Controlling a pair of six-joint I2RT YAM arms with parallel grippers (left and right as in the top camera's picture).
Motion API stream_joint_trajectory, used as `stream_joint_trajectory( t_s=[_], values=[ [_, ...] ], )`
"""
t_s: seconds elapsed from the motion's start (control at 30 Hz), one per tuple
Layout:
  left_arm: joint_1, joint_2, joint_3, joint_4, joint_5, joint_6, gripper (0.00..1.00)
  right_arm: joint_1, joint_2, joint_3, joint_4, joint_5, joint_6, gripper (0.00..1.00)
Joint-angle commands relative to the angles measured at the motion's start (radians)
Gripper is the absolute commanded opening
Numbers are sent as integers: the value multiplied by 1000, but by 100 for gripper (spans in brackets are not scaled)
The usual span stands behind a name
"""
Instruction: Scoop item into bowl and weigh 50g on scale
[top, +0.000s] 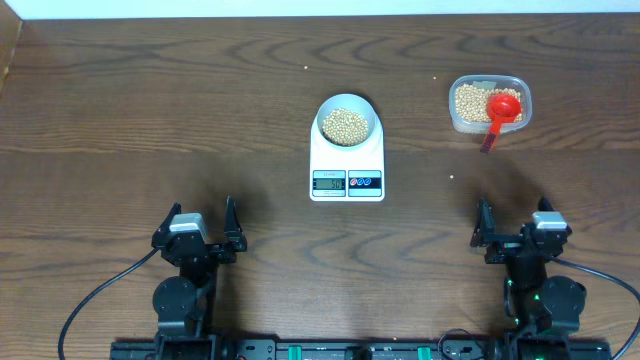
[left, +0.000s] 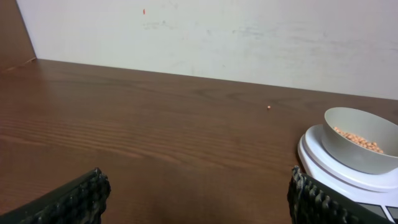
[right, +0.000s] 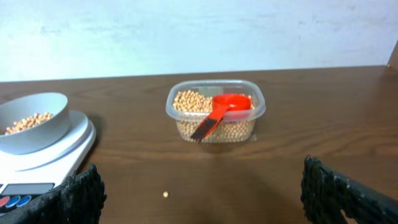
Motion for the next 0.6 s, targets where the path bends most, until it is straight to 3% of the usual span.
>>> stream_joint_trajectory(
  t_s=[0.0, 0.57],
  values=[
    [3, -3, -19, -35, -14, -8, 94, 8, -35, -2, -6, 17, -12, 99],
    [3, -3, -19, -35, -13, -8, 94, 8, -35, -2, -6, 8, -116, 99]
  ],
)
